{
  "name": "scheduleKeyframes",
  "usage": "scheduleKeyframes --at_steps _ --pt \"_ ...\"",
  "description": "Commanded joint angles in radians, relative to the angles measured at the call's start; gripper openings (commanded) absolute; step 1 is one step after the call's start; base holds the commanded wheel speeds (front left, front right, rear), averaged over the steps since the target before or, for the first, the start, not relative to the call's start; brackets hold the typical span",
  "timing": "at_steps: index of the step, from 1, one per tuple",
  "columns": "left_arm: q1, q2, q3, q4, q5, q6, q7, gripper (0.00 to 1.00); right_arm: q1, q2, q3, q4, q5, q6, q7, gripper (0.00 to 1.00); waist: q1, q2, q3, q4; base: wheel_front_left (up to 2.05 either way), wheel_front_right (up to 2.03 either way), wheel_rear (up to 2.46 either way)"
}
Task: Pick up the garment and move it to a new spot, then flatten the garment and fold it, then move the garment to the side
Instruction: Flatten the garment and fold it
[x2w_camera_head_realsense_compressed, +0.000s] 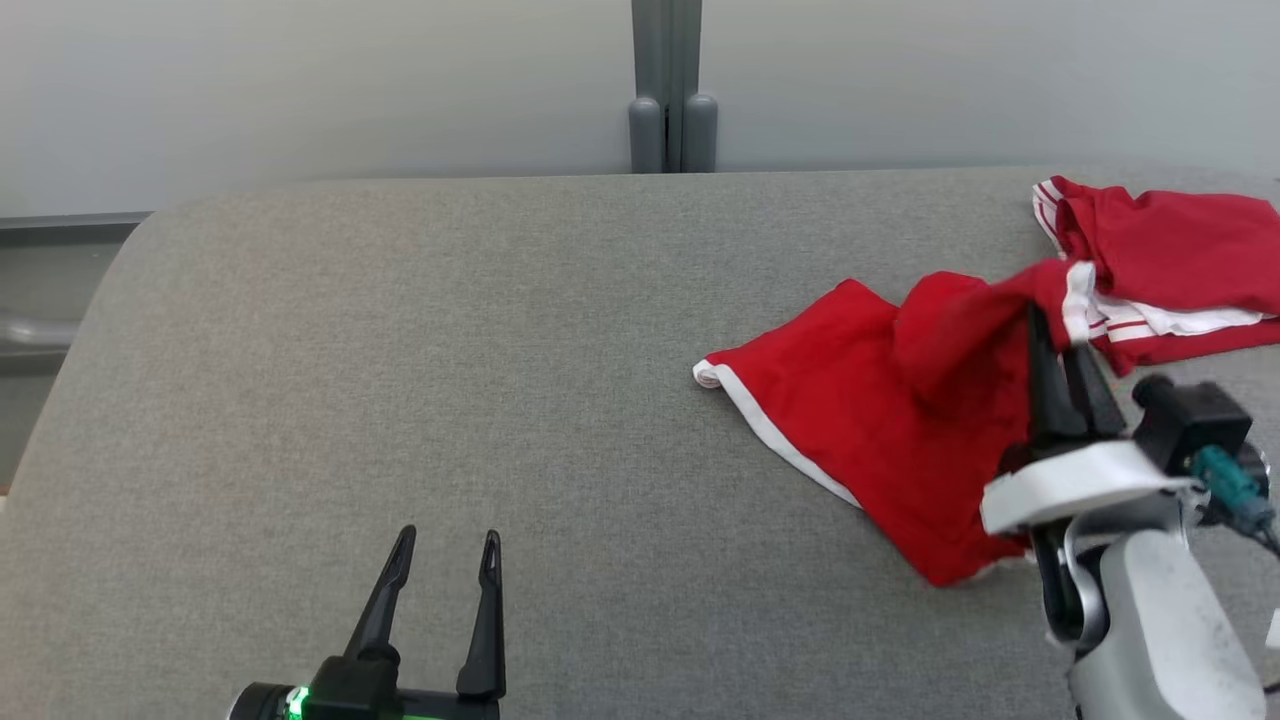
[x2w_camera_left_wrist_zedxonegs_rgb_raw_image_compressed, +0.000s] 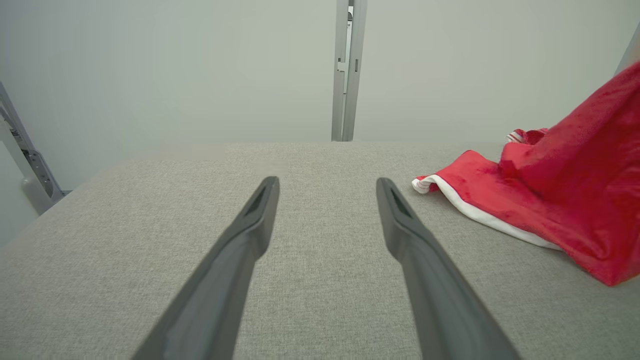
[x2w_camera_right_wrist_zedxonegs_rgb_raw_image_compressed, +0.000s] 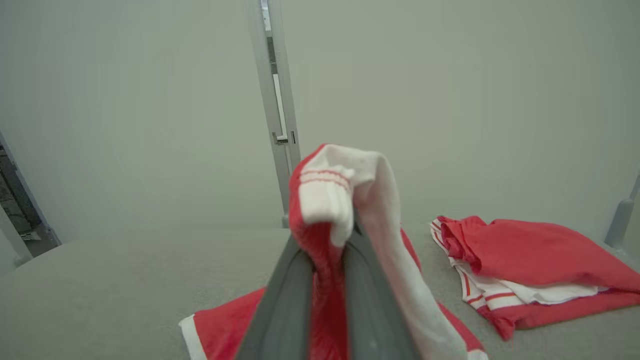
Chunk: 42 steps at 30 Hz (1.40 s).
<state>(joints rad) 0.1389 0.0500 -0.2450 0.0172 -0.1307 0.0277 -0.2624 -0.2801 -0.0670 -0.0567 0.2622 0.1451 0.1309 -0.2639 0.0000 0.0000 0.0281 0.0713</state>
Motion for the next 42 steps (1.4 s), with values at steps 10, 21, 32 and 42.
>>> scheduleKeyframes --at_steps 10,21,32,42 --pt "-0.020 0.001 -0.002 0.005 -0.017 0.004 -0.003 1.00 0.083 0.015 0.217 0.117 0.342 0.000 0.000 0.42 0.0000 0.0000 0.025 0.044 0.00 0.00 0.00" --pt "-0.033 0.001 -0.012 0.003 -0.033 0.000 -0.003 1.00 0.013 0.014 0.354 -0.060 0.456 0.000 0.000 1.00 0.0000 0.0000 0.023 0.018 0.00 0.00 0.00" --pt "-0.058 0.002 -0.064 0.000 -0.057 -0.036 -0.003 1.00 0.136 -0.058 0.283 0.013 0.334 0.000 -0.001 1.00 0.0000 0.0000 0.039 -0.002 0.00 0.00 0.00" --pt "-0.123 0.002 -0.206 0.150 -0.024 -0.129 -0.003 1.00 0.203 -0.026 0.064 -0.087 0.168 0.000 -0.001 1.00 0.0000 0.0000 0.081 -0.053 0.00 0.00 0.00"
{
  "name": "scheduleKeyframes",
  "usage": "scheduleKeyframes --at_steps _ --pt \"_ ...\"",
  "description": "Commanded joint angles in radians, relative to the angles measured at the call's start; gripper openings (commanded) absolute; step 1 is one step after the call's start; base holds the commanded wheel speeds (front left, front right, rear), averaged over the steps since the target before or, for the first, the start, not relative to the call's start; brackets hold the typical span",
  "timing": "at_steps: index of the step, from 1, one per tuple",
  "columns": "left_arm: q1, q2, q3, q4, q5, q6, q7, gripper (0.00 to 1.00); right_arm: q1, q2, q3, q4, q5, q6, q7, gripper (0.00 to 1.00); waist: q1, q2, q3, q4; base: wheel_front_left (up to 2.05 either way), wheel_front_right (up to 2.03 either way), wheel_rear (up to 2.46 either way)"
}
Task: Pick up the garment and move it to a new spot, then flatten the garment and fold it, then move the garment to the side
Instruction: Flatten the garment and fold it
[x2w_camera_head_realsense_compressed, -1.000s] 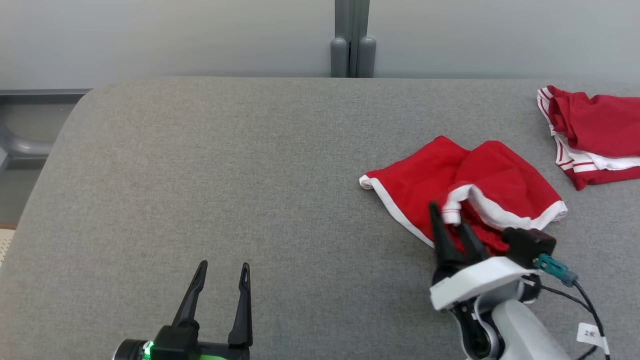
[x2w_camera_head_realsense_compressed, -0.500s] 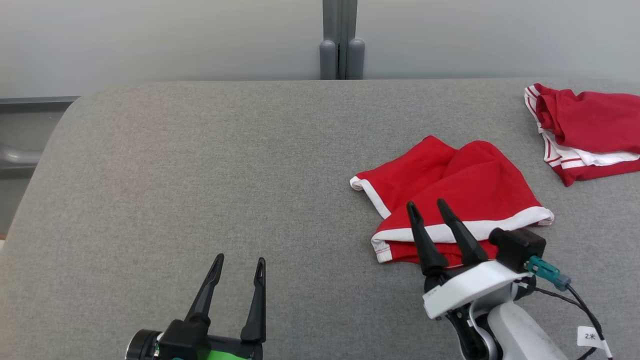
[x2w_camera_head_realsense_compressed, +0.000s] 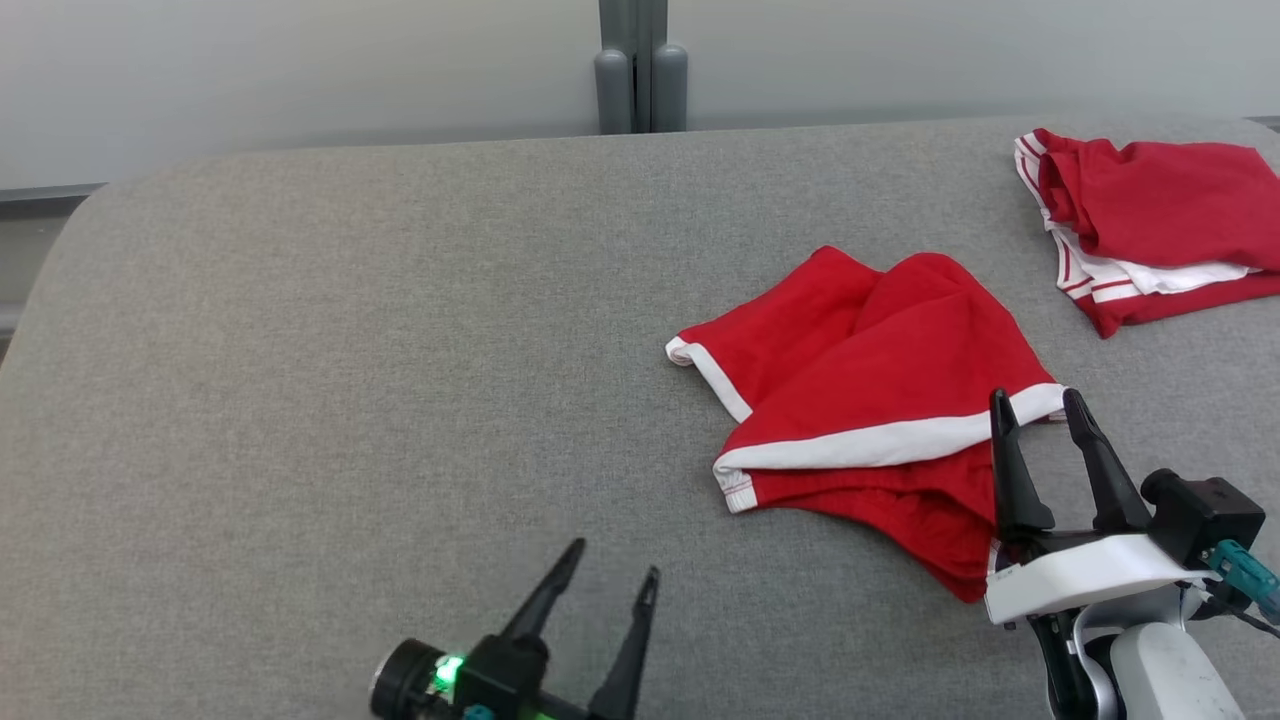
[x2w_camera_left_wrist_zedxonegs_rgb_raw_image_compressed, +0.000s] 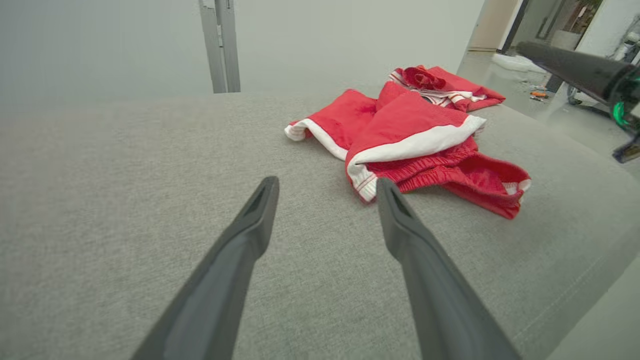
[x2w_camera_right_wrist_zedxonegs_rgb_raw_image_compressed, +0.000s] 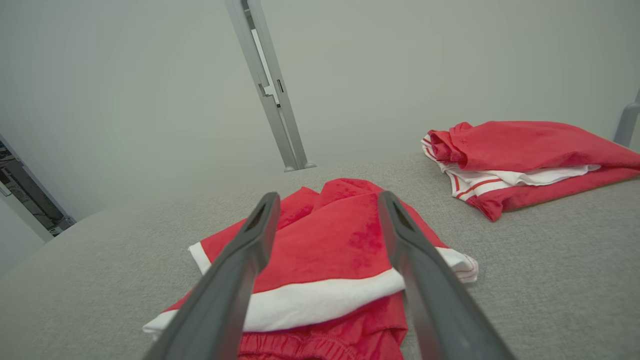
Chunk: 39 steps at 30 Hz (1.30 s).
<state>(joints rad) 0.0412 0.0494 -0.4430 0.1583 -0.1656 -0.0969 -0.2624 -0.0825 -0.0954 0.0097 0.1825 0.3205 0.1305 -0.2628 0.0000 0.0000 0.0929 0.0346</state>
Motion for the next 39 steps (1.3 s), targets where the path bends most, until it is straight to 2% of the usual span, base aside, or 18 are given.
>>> scheduleKeyframes --at_steps 1,4,7,14,27,30,33,35,37,39 --pt "-0.044 0.003 -0.032 0.037 0.017 -0.012 -0.003 1.00 0.003 0.005 -0.006 -0.013 -0.010 0.000 -0.002 1.00 0.0000 0.0000 0.023 -0.022 0.00 0.00 0.00" --pt "-0.128 0.003 -0.116 0.141 0.009 -0.027 -0.003 1.00 -0.015 0.015 0.004 -0.024 -0.018 0.000 -0.002 1.00 0.0000 0.0000 0.047 -0.045 0.00 0.00 0.00" --pt "-0.208 0.003 -0.187 0.239 -0.047 -0.033 -0.003 1.00 -0.034 0.020 0.020 -0.027 -0.017 0.000 -0.002 1.00 0.0000 0.0000 0.070 -0.071 0.00 0.00 0.00" --pt "-0.343 0.004 -0.270 0.364 -0.369 -0.035 -0.003 1.00 -0.058 0.025 0.014 -0.028 -0.023 0.000 -0.002 1.00 0.0000 0.0000 0.110 -0.125 0.00 0.00 0.00" --pt "-0.480 0.003 -0.378 0.517 -0.816 -0.026 -0.001 1.00 -0.073 0.025 0.035 -0.034 -0.016 0.000 -0.002 1.00 0.0000 0.0000 0.151 -0.185 0.00 0.00 0.00" --pt "-0.508 0.001 -0.408 0.536 -0.869 -0.021 -0.001 0.00 -0.074 0.021 0.036 -0.031 -0.012 0.000 -0.002 1.00 0.0000 0.0000 0.146 -0.193 0.00 0.00 0.00" --pt "-0.529 0.001 -0.461 0.554 -0.874 -0.026 -0.001 0.00 -0.067 0.020 0.028 -0.030 -0.009 0.000 -0.002 1.00 0.0000 0.0000 0.133 -0.195 0.00 0.00 0.00" --pt "-0.556 0.002 -0.487 0.559 -0.831 -0.027 -0.001 0.00 -0.060 0.021 0.024 -0.032 -0.006 0.000 -0.002 1.00 0.0000 0.0000 0.122 -0.193 0.00 0.00 0.00" --pt "-0.590 0.008 -0.505 0.565 -0.726 -0.004 -0.002 0.00 -0.051 0.021 0.021 -0.028 -0.005 0.000 -0.002 1.00 0.0000 0.0000 0.108 -0.189 0.00 0.00 0.00" --pt "-0.604 0.037 -0.515 0.545 -0.594 0.029 -0.002 0.00 -0.043 0.024 0.022 -0.022 -0.008 0.000 -0.002 1.00 0.0000 0.0000 0.095 -0.185 0.00 0.00 0.00"
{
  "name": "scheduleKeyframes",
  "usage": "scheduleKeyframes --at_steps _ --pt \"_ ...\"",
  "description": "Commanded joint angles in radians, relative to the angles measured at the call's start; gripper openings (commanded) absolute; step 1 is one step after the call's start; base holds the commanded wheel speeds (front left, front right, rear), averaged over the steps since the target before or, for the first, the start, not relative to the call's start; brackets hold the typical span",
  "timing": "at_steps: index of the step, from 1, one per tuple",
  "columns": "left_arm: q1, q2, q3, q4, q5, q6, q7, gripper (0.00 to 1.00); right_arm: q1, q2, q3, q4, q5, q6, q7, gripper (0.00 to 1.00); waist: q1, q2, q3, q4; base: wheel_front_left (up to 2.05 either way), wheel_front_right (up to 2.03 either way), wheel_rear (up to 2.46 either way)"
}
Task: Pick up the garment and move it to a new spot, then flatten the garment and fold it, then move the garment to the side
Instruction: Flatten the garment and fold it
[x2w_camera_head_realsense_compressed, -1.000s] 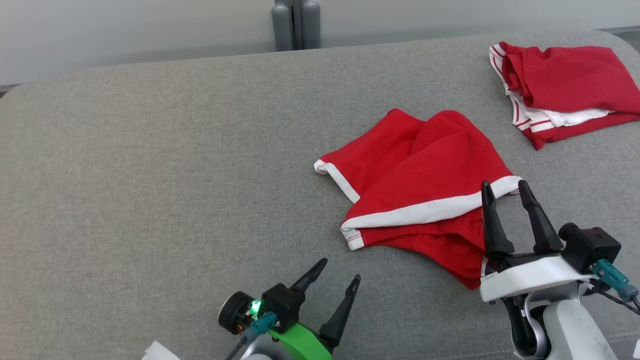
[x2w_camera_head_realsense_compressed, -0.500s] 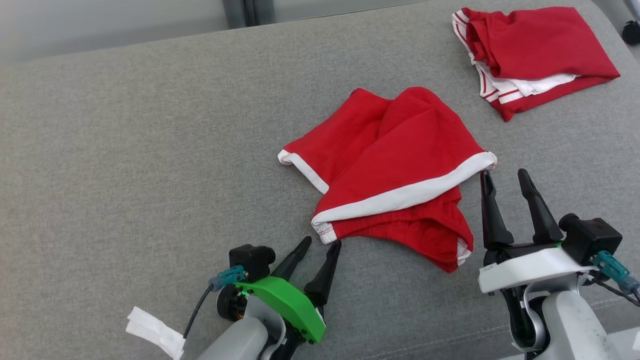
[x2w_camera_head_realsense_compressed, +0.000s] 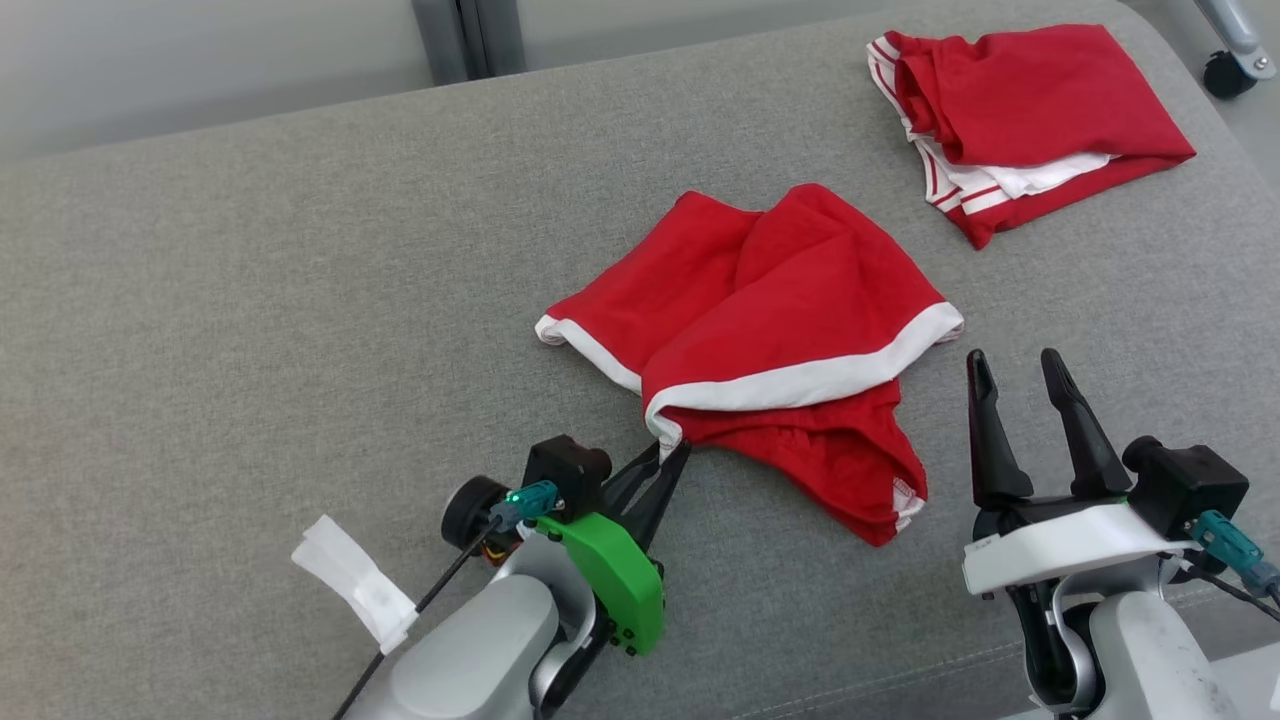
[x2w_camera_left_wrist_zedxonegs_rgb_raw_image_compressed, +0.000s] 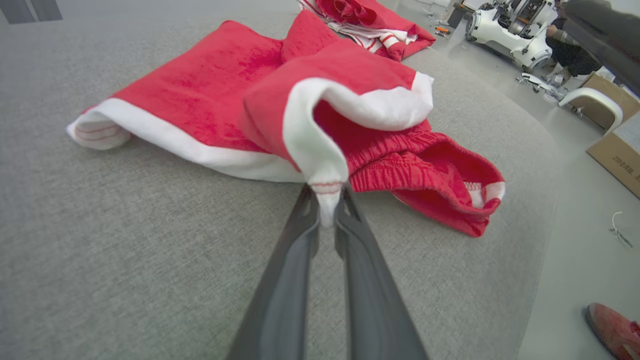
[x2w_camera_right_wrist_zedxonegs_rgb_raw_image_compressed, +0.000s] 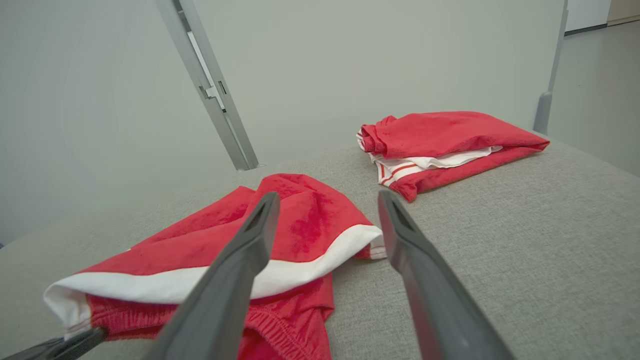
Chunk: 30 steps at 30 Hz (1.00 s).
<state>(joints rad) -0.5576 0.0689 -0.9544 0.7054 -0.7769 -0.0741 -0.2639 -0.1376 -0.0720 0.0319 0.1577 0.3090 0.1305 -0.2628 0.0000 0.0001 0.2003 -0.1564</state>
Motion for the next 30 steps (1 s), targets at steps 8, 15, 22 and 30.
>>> scheduleKeyframes --at_steps 8,15,22,30 --pt "0.010 0.198 -0.025 -0.102 0.310 0.107 0.000 0.00 0.054 0.003 0.000 0.052 -0.005 0.000 -0.002 1.00 0.0000 -0.0001 -0.046 0.040 0.00 0.00 0.00" --pt "0.076 0.289 0.018 -0.155 0.280 0.122 0.000 0.00 0.015 -0.002 -0.005 0.172 0.034 0.000 -0.002 1.00 0.0000 -0.0001 -0.025 0.101 0.00 0.00 0.00" --pt "0.089 0.281 0.029 -0.187 0.279 0.127 0.000 0.00 -0.070 -0.025 0.087 0.349 0.166 0.000 -0.002 1.00 0.0000 -0.0001 0.008 0.166 0.00 0.00 0.00" --pt "0.079 0.265 0.042 -0.194 0.296 0.127 0.000 0.00 -0.115 -0.053 0.231 0.477 0.270 0.000 0.001 0.40 0.0000 -0.0001 0.022 0.192 0.00 0.00 0.00"
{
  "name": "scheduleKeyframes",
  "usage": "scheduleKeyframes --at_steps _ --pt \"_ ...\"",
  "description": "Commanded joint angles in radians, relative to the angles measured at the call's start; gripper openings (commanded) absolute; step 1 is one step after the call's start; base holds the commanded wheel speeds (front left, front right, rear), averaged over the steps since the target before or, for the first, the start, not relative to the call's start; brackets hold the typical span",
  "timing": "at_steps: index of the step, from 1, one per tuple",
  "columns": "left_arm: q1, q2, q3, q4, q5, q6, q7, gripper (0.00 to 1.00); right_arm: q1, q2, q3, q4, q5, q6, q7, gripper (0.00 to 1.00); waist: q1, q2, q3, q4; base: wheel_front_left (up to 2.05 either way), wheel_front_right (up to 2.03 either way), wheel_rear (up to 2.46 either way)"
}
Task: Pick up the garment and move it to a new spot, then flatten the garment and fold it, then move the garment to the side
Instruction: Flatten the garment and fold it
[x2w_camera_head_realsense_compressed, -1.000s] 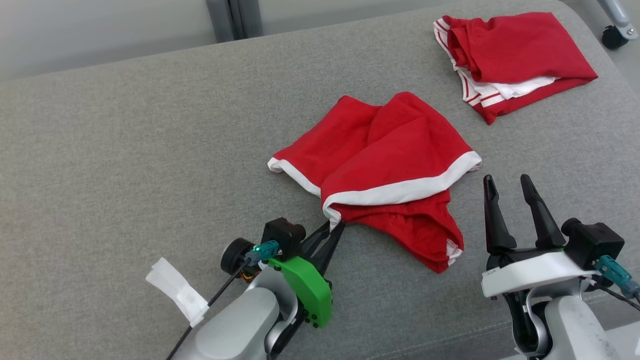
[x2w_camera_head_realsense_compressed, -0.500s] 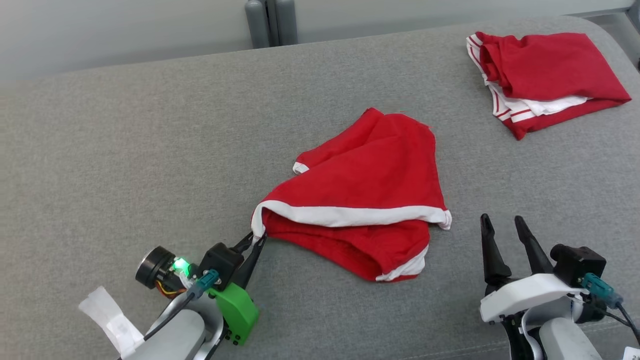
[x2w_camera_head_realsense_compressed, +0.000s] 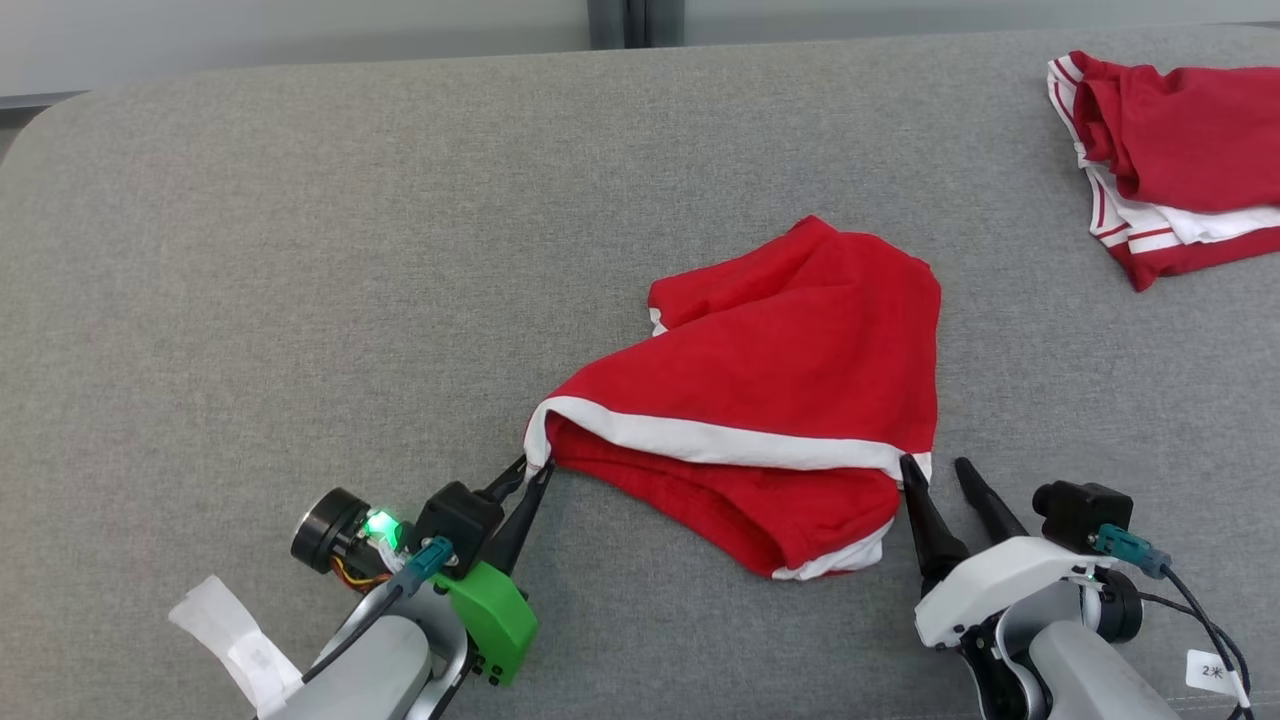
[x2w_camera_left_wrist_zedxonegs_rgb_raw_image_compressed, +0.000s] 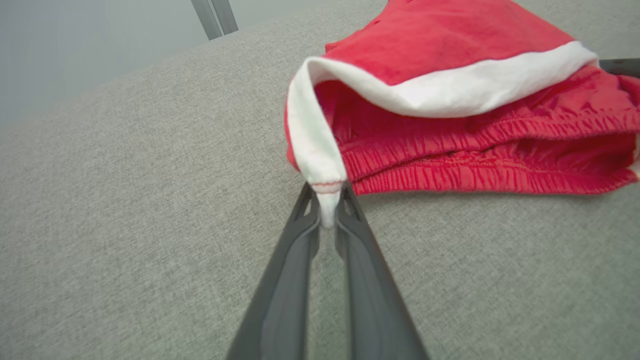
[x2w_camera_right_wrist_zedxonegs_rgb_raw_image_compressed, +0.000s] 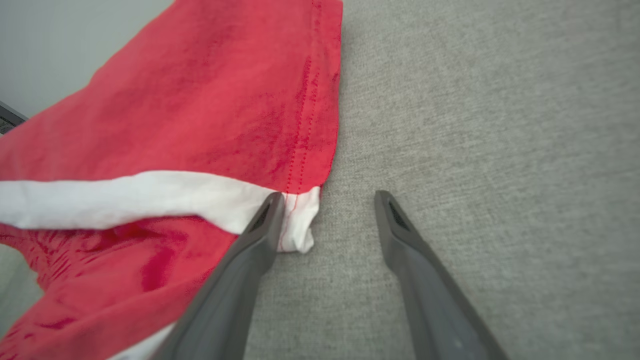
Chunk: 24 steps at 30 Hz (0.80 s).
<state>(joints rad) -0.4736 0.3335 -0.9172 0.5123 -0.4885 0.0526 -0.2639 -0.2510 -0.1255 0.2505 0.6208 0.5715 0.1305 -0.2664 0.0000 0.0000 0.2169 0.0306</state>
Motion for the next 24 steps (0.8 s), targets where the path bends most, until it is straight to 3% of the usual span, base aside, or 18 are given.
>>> scheduleKeyframes --at_steps 1,2,7,15,19,24 --pt "-0.005 0.000 0.006 -0.001 0.010 0.000 0.000 0.00 -0.005 0.001 0.037 0.026 0.018 0.000 0.005 0.18 0.0000 0.0000 0.005 0.006 0.00 0.00 0.00" --pt "-0.004 0.000 0.008 0.000 0.011 0.000 0.000 0.00 -0.010 -0.001 0.065 0.033 0.026 0.000 0.007 0.00 0.0000 0.0000 0.005 0.006 0.00 0.00 0.00" --pt "-0.009 0.014 0.020 -0.011 0.038 0.009 0.000 0.00 -0.037 -0.055 0.080 -0.027 0.039 0.000 0.002 0.00 0.0000 0.0000 -0.002 0.004 0.00 0.00 0.00" --pt "-0.142 0.122 0.003 -0.026 0.136 -0.022 0.018 0.00 -0.106 -0.124 -0.068 -0.255 0.035 0.000 0.002 0.00 0.0000 0.0000 0.000 -0.027 0.00 0.00 0.00" --pt "-0.328 0.199 -0.015 -0.056 0.236 -0.071 0.067 0.00 -0.275 -0.172 -0.090 -0.301 0.093 -0.001 0.009 0.00 0.0000 0.0000 0.046 -0.043 0.00 0.00 0.00" --pt "-0.632 0.234 -0.022 -0.085 0.343 -0.143 0.117 0.00 -0.561 -0.211 -0.098 -0.275 0.151 -0.001 0.071 0.00 0.0000 0.0000 0.132 -0.051 0.00 0.00 0.00"
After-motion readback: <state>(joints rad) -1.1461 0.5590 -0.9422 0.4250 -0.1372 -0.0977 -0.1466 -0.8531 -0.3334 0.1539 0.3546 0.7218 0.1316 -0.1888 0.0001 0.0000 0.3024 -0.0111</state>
